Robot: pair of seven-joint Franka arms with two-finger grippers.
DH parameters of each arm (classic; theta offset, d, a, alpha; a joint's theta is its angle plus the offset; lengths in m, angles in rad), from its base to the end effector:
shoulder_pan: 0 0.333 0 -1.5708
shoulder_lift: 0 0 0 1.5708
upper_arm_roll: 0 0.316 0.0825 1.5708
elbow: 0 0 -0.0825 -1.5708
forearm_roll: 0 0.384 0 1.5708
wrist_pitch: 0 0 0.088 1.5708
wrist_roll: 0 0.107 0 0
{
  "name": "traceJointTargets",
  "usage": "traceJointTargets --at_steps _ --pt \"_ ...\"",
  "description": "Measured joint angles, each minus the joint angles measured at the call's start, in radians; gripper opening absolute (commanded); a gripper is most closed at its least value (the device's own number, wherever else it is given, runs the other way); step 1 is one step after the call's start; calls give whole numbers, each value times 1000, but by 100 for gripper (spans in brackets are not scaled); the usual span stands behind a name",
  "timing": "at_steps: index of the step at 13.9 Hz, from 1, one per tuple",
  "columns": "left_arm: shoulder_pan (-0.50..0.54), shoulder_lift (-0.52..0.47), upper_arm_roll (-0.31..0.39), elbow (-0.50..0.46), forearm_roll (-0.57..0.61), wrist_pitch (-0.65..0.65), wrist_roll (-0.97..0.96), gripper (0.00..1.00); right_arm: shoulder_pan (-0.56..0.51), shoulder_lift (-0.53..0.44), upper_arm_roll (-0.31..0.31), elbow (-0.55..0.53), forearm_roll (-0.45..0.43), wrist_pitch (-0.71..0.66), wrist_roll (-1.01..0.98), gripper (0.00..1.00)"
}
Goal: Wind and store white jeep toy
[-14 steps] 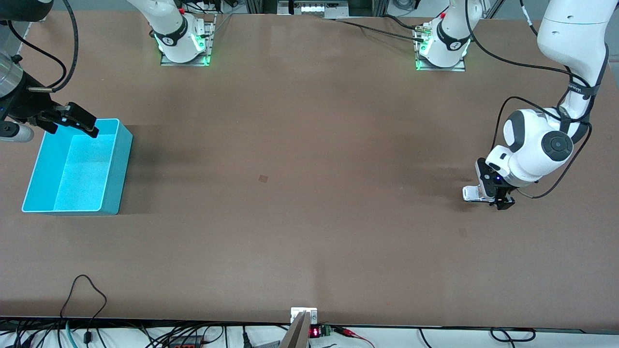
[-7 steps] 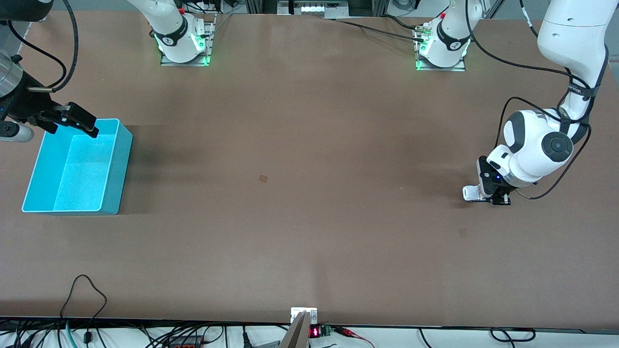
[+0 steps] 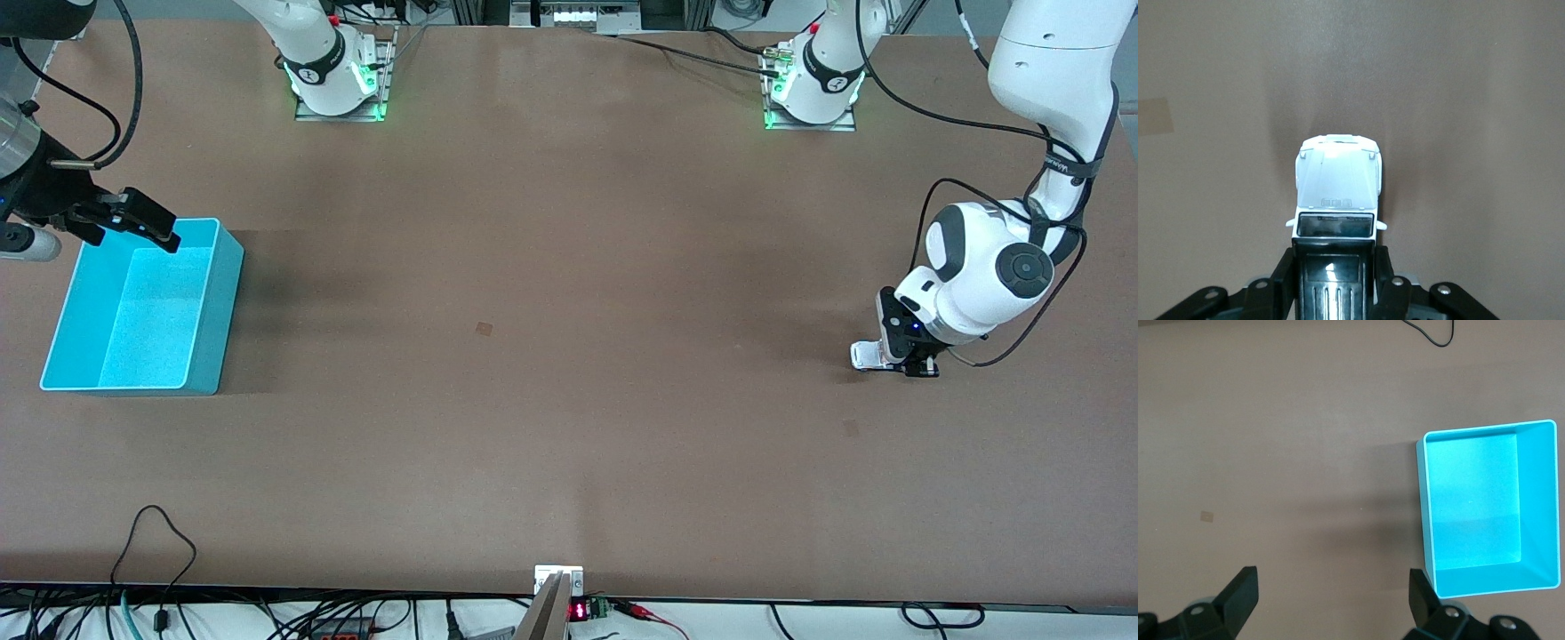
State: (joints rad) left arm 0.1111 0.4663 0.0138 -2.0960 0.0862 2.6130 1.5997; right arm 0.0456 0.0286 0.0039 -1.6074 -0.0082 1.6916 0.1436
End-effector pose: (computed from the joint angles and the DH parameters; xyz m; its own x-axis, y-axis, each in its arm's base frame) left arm 0.5839 0.0714 0.1996 0.0223 -0.9983 -0.0547 -0.9987 -0.0197 -0.0469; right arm 0.5732 0.0276 0.6019 0.9941 -0.0931 0.0561 -0.0932 -0.9956 0.0000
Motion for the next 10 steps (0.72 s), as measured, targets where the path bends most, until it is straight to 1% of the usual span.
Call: traceJointTargets --at_steps 3,5,10 --pt "27 4 1 8 0 -5 13 24 0 0 0 0 0 -1 0 100" --pt "64 17 3 32 0 -24 72 24 0 0 0 0 0 -1 0 100" --pt "207 74 6 127 0 -43 251 23 -1 0 0 0 0 -1 -1 100"
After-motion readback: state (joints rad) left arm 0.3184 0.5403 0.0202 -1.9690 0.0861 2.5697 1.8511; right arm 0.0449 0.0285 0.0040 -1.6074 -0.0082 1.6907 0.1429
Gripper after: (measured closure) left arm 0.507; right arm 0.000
